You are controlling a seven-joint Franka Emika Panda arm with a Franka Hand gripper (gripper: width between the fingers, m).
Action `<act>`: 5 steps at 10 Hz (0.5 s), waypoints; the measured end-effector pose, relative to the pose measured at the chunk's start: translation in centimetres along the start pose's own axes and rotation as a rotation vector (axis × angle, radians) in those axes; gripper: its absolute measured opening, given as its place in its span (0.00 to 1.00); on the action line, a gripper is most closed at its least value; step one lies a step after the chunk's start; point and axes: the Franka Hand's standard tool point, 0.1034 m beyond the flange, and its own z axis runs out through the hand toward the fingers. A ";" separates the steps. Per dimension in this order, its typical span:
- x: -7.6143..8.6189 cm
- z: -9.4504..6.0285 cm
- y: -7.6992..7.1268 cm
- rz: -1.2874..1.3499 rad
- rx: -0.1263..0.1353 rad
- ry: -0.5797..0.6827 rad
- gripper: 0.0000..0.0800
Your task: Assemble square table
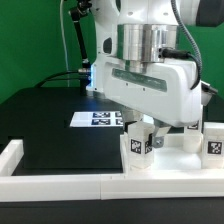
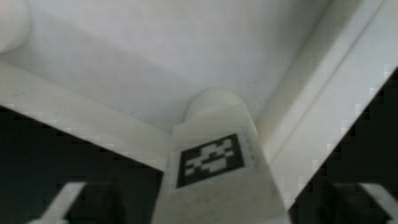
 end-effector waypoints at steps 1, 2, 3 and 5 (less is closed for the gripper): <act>0.0 0.0 0.0 0.000 0.000 0.000 0.47; 0.0 0.0 0.0 0.036 0.000 0.000 0.36; 0.0 0.0 0.0 0.126 0.000 -0.001 0.36; 0.0 0.1 0.0 0.267 0.000 -0.001 0.36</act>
Offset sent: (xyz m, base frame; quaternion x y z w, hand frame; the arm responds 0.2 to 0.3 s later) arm 0.0000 0.0000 0.0000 0.0000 0.0000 0.1938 0.9810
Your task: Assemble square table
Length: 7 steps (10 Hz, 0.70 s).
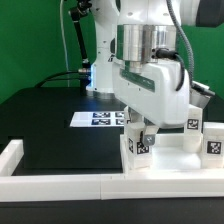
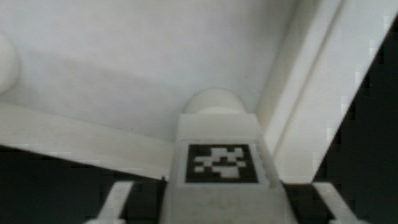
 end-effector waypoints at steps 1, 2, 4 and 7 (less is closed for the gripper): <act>0.0 0.0 0.0 0.094 -0.004 -0.003 0.36; 0.0 0.0 0.0 0.249 -0.014 -0.011 0.36; -0.2 0.1 -0.3 0.564 0.005 -0.046 0.36; -0.5 0.2 -1.0 0.838 0.071 -0.038 0.36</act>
Offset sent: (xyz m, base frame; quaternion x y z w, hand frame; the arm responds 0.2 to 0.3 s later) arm 0.0103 0.0045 -0.0016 0.0380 -0.0405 0.3909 0.9187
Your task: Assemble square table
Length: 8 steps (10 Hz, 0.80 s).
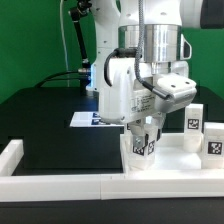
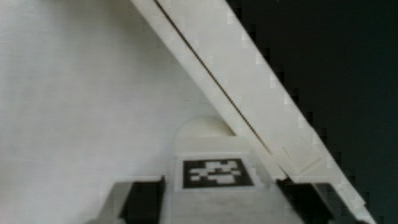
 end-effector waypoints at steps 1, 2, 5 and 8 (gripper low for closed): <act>0.1 0.0 0.0 0.006 0.004 0.001 0.36; 0.2 0.0 0.0 -0.029 0.004 -0.001 0.36; 0.1 -0.4 0.1 -0.271 0.005 0.005 0.69; -0.1 -0.6 0.8 -0.685 0.023 0.042 0.81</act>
Offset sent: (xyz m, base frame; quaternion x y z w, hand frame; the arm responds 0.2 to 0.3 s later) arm 0.0000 0.0000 0.0000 0.0000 0.0000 -0.0650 0.9979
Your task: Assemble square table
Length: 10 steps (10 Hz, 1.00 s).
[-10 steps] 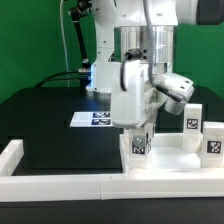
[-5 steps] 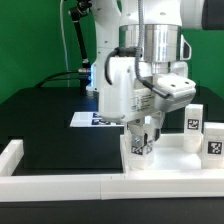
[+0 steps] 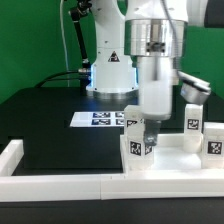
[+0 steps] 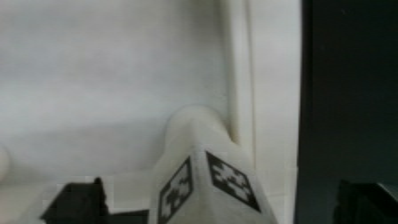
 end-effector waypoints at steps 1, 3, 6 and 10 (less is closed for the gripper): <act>0.2 0.0 -0.1 -0.002 0.000 0.001 0.81; 0.3 0.0 -0.1 -0.175 0.000 0.006 0.81; 0.4 0.5 -0.2 -0.566 -0.029 0.057 0.81; 0.6 0.6 0.1 -0.529 -0.037 0.055 0.50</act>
Offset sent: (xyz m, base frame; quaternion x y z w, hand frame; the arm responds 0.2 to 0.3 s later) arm 0.0000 0.0000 0.0000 0.0000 0.0000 -0.1938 0.9810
